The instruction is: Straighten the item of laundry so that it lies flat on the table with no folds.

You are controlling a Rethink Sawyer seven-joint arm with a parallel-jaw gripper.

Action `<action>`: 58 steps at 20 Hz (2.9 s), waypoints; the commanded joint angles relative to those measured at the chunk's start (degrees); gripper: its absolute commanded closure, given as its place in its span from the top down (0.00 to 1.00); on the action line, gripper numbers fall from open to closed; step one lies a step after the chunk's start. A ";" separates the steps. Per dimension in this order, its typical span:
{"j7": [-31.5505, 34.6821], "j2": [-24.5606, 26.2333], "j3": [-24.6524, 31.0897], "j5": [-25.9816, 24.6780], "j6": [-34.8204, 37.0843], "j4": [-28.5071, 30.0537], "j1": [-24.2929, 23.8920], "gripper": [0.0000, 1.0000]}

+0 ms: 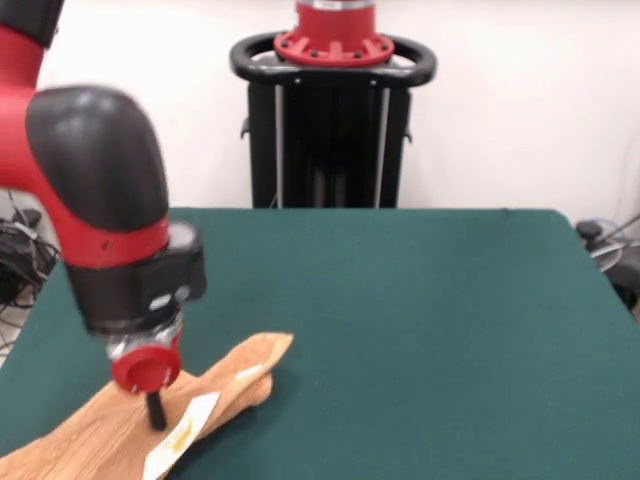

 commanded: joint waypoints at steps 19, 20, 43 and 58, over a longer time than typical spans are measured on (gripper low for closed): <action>13.41 -19.43 -6.30 17.90 3.73 23.13 10.79 0.00; 13.03 -18.92 -6.06 18.13 2.81 23.36 10.55 0.00; 19.19 -16.04 -0.73 24.63 -22.41 39.83 13.60 0.00; 17.35 -17.16 2.31 28.99 -30.27 46.65 8.45 0.00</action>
